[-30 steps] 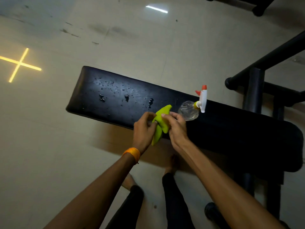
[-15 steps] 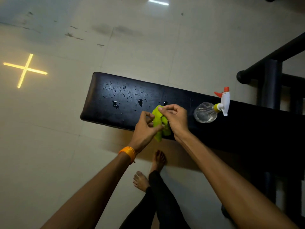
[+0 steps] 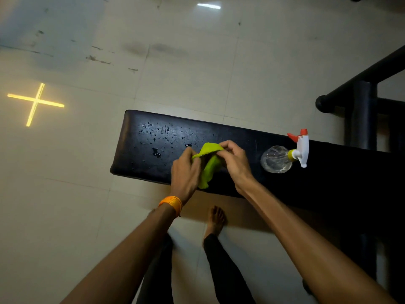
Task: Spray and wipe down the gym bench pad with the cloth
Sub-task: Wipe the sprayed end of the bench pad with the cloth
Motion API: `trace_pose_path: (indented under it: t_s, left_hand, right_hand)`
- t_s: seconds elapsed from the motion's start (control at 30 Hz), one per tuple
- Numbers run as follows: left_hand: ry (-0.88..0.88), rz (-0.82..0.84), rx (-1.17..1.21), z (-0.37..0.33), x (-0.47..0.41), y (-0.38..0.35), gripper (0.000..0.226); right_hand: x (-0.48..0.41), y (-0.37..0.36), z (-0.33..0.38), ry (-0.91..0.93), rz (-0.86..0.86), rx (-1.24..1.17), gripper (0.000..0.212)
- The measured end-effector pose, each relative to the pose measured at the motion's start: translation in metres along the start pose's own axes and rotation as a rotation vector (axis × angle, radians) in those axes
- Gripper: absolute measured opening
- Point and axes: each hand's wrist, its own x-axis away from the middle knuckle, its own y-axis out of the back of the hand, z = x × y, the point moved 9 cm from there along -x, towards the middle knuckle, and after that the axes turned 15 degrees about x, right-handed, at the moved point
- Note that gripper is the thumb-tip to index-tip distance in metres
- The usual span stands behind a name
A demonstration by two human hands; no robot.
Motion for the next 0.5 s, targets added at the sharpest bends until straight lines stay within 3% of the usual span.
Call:
trace_pose_path:
  t_s: [0.07, 0.17, 0.3, 0.4, 0.5]
  left_hand:
    - [-0.078, 0.009, -0.158, -0.004, -0.013, 0.010, 0.017]
    - [-0.306, 0.193, -0.413, -0.019, -0.032, 0.012, 0.011]
    - [-0.632, 0.415, -0.683, -0.033, -0.055, 0.017, 0.023]
    - [-0.706, 0.391, -0.756, -0.045, -0.087, 0.022, 0.021]
    - [-0.739, 0.305, -0.713, -0.068, -0.118, 0.019, 0.017]
  right_hand:
    - [-0.003, 0.005, 0.004, 0.062, -0.082, 0.124, 0.008]
    - [-0.007, 0.009, 0.010, 0.127, -0.137, 0.281, 0.008]
    - [-0.012, 0.014, 0.015, 0.147, -0.204, 0.363, 0.028]
    - [-0.006, 0.021, 0.033, 0.220, -0.314, 0.368, 0.024]
    - [0.013, 0.035, 0.060, 0.355, -0.531, 0.400, 0.015]
